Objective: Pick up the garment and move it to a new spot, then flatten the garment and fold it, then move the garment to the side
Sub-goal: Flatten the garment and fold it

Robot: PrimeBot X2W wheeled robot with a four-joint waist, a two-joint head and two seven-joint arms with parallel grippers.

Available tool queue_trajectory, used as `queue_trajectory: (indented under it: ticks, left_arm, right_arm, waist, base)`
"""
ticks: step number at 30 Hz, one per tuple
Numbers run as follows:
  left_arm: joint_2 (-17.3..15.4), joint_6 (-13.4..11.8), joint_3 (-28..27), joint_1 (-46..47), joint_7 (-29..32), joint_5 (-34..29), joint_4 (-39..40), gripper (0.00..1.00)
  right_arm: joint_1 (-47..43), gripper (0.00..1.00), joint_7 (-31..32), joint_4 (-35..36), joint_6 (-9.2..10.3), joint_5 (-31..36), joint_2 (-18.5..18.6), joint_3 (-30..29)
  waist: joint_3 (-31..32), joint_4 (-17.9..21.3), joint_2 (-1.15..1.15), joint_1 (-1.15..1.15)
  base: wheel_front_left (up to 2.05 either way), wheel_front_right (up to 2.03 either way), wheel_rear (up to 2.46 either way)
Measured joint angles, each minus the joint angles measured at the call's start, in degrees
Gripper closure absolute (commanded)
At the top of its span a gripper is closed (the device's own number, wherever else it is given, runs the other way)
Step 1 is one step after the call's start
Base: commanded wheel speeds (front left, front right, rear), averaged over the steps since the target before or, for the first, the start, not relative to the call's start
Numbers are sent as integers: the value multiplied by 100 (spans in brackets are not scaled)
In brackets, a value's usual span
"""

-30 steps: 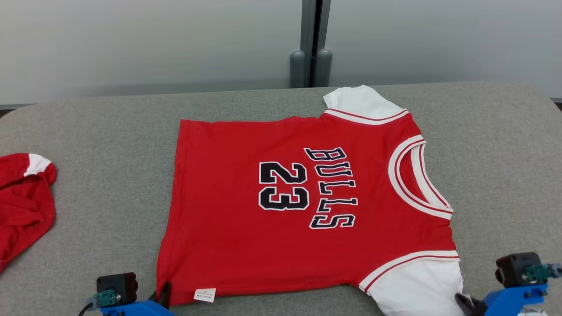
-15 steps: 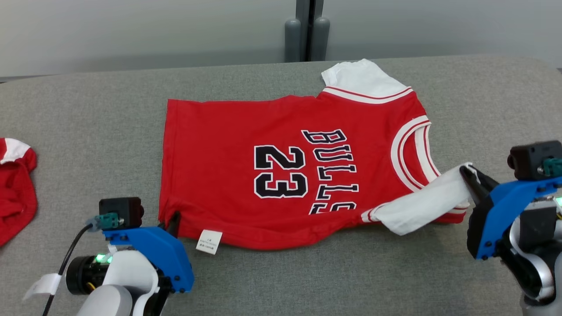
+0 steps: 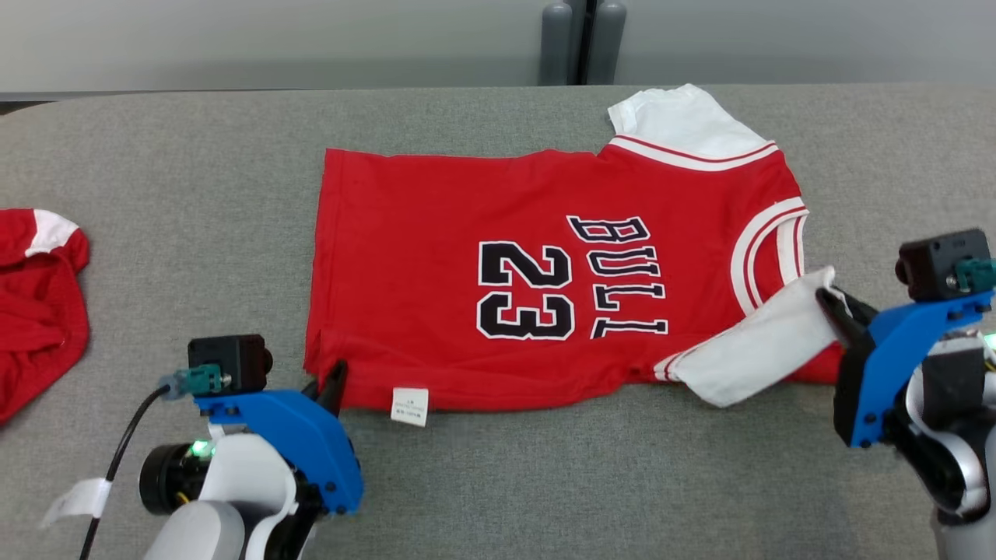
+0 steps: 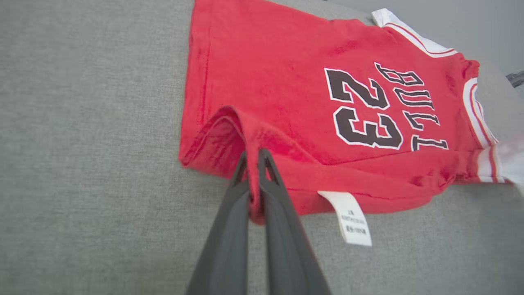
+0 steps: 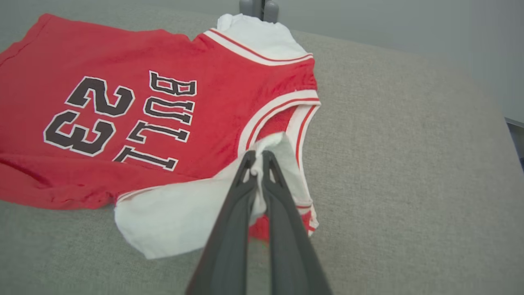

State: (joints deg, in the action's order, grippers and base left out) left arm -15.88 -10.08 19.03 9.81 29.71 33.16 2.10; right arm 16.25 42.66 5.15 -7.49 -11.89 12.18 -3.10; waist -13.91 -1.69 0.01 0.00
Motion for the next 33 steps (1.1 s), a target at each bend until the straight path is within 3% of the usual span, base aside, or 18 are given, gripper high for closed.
queue_trajectory:
  ticks: [12, 19, 26, 33]
  left_arm:
    - [-862, -352, -120, -1076, 1155, 111, 1354, 100]
    - [-1027, -402, -160, -1094, 1447, 170, 1495, 100]
    - [-1095, -354, -189, -1083, 1719, 403, 1625, 100]
    - [-1174, -220, -86, -167, 2377, 524, 1447, 100]
  right_arm:
    - [-1609, 100, 1294, 1472, 1, -141, -404, -335]
    - [-1985, 100, 1736, 1773, 1, -154, -570, -548]
    - [-1783, 100, 1423, 1960, 1, -148, -445, -486]
    - [-907, 100, 1185, 1669, 1, -198, -291, -219]
  waist:
    - [60, 42, 0, -1]
    - [131, 134, 0, -1]
    - [172, 223, -1, -1]
    - [108, 236, 0, 0]
  base:
    - [0, 0, 0]
    - [0, 0, 0]
    - [0, 0, 0]
    - [0, 0, 0]
